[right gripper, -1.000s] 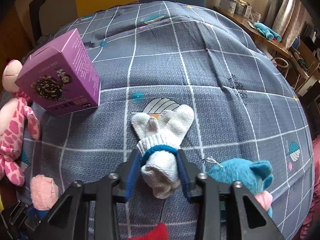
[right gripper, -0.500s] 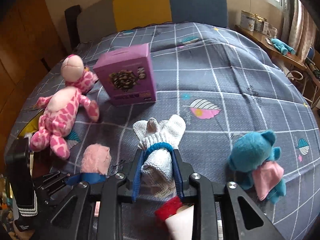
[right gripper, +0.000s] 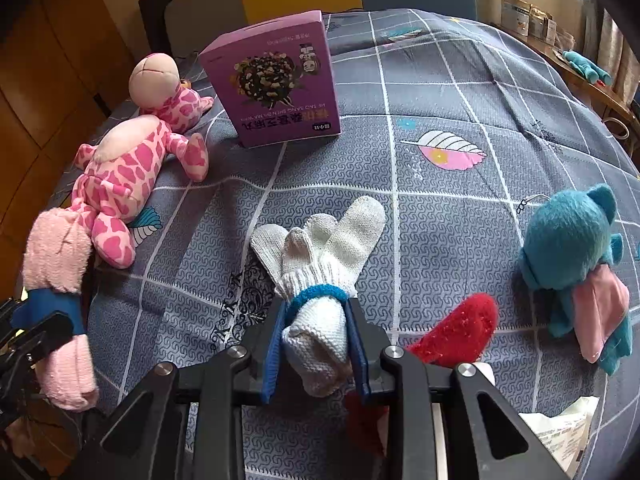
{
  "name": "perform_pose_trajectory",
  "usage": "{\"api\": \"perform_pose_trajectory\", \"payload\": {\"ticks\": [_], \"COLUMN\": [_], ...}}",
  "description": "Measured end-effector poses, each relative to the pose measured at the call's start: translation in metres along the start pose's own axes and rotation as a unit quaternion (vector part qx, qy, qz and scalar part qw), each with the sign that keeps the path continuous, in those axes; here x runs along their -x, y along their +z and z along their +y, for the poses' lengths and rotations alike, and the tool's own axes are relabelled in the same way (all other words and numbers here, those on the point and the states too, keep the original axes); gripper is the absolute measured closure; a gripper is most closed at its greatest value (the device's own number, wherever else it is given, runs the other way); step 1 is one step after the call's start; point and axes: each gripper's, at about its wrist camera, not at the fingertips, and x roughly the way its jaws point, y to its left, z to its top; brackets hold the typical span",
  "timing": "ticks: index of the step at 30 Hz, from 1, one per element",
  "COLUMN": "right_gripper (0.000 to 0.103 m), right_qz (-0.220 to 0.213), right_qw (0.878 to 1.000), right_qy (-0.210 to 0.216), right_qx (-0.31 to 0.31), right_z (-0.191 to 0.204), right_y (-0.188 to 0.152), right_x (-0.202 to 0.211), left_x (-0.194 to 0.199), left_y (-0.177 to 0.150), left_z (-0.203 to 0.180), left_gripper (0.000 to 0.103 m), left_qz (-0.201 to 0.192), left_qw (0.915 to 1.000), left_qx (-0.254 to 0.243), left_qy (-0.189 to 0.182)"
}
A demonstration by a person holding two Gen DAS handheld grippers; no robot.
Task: Organize soft objects
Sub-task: 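Carry the towel roll into the gold tray with the left tool while the right tool holds the glove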
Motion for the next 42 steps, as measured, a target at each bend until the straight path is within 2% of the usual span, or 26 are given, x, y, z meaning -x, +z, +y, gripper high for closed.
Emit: {"api": "perform_pose_trajectory", "payload": {"ticks": [8,20,23,26,31,37,42], "right_gripper": [0.071,0.069,0.069,0.069,0.069,0.069,0.069], "right_qz": [0.000,0.005,0.002,0.000,-0.001,0.002,0.001], "right_qw": [1.000,0.999,0.999,0.998,0.998,0.998,0.998], "right_qy": [0.003,-0.029,-0.036,-0.039,-0.040,-0.040,-0.043], "right_qx": [-0.001,0.032,0.040,0.044,0.045,0.043,0.045], "right_z": [-0.001,0.008,0.010,0.011,0.010,0.010,0.011], "right_y": [-0.001,-0.004,-0.005,-0.005,-0.005,-0.004,-0.004], "right_x": [-0.002,-0.008,-0.008,-0.007,-0.007,-0.007,-0.007], "left_x": [0.029,0.062,0.067,0.073,0.093,0.100,0.081], "left_y": [-0.011,-0.028,-0.032,-0.037,-0.046,-0.056,-0.054], "left_z": [0.013,0.046,0.061,0.084,0.137,0.218,0.258], "left_gripper": [0.062,0.062,0.062,0.062,0.062,0.062,0.062], "left_qz": [-0.017,-0.039,-0.037,-0.031,-0.039,-0.027,0.001], "left_qw": [0.9997,0.9976,0.9969,0.9957,0.9870,0.9688,0.9610], "left_qx": [0.010,0.026,0.044,0.078,0.145,0.215,0.223], "left_qy": [0.012,0.050,0.054,0.039,0.057,0.121,0.164]}}
